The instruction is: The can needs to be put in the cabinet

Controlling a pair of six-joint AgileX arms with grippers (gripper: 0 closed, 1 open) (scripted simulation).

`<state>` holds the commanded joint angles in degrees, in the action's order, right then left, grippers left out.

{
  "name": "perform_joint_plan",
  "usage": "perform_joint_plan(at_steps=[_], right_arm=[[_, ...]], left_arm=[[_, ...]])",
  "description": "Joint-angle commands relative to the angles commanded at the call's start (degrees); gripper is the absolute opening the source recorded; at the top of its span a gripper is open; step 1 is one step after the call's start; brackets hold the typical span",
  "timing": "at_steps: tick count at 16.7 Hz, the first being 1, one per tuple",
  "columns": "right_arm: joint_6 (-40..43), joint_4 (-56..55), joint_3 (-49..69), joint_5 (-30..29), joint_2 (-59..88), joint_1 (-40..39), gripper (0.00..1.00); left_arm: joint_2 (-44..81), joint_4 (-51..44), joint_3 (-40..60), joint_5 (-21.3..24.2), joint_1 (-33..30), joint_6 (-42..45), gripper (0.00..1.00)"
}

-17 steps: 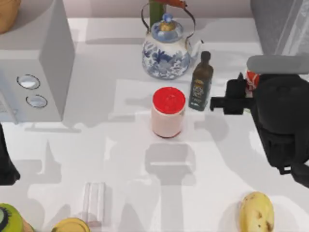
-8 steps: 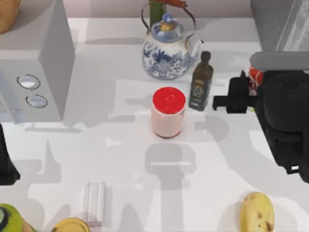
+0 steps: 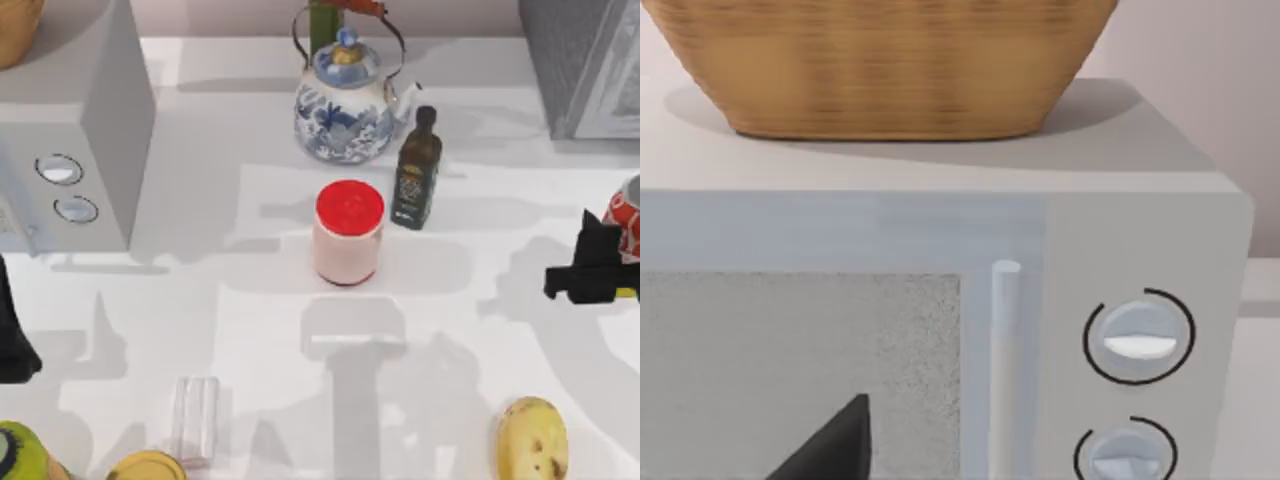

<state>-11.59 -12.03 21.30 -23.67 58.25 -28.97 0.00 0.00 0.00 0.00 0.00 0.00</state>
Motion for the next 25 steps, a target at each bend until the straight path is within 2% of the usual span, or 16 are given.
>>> perform_joint_plan(at_steps=[7, 12, 21, 25], right_arm=[[5.98, 8.01, -13.65, 15.33, -39.01, 16.84, 0.00], [10.62, 11.45, -20.16, 22.41, -55.62, 27.04, 0.00], [11.39, 12.28, -20.49, 23.55, -57.36, 28.61, 0.00], [10.87, 16.38, -12.15, 23.01, -48.88, 26.72, 0.00]], left_arm=[[0.00, 0.00, 0.00, 0.00, 0.00, 0.00, 1.00], [0.00, 0.00, 0.00, 0.00, 0.00, 0.00, 1.00], [0.00, 0.00, 0.00, 0.00, 0.00, 0.00, 1.00], [0.00, 0.00, 0.00, 0.00, 0.00, 0.00, 1.00]])
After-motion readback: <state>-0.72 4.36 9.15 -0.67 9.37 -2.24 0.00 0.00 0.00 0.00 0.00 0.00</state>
